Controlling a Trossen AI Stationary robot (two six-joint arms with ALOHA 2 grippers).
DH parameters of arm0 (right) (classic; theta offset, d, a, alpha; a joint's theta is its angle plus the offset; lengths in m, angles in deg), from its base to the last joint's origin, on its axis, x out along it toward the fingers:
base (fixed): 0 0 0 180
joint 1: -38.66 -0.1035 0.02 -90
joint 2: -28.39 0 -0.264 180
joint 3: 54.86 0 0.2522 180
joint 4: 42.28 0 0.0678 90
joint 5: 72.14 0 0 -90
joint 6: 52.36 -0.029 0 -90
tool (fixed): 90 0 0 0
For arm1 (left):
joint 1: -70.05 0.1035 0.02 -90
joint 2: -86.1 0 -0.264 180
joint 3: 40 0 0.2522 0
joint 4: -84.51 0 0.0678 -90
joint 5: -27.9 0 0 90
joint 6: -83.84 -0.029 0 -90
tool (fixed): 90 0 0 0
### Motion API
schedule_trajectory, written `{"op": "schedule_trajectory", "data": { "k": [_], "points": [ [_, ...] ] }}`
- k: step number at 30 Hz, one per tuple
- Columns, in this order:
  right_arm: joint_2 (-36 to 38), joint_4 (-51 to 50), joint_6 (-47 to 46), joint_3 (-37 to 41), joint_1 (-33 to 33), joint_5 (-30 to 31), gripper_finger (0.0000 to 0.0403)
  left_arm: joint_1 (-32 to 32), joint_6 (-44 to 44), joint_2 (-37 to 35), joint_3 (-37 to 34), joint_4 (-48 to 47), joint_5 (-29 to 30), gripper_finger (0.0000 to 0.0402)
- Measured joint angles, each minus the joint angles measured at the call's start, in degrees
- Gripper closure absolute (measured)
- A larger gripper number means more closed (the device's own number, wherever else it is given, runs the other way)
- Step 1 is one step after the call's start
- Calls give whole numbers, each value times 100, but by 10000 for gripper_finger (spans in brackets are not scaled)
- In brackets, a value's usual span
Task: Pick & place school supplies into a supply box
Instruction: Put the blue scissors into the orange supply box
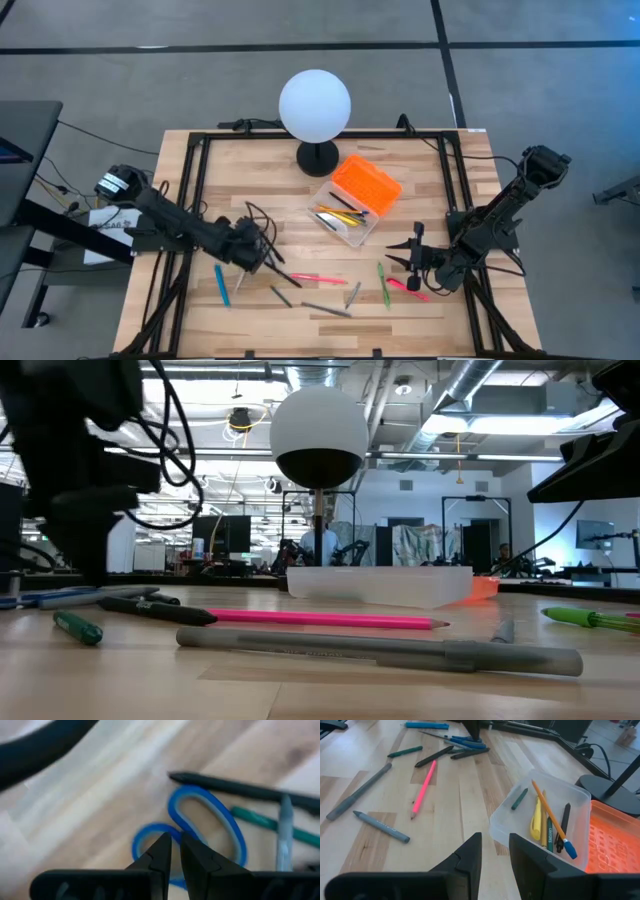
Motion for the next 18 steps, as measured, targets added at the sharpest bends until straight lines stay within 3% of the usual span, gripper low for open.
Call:
{"op": "schedule_trajectory", "data": {
  "k": [10,18],
  "points": [
    [0,-17,-27,0,0,-2,310,1005,-1071,0,0,-21,-140,368],
    [0,-68,-50,2,9,-2,310,916,-810,0,0,73,-965,368]
  ]
}}
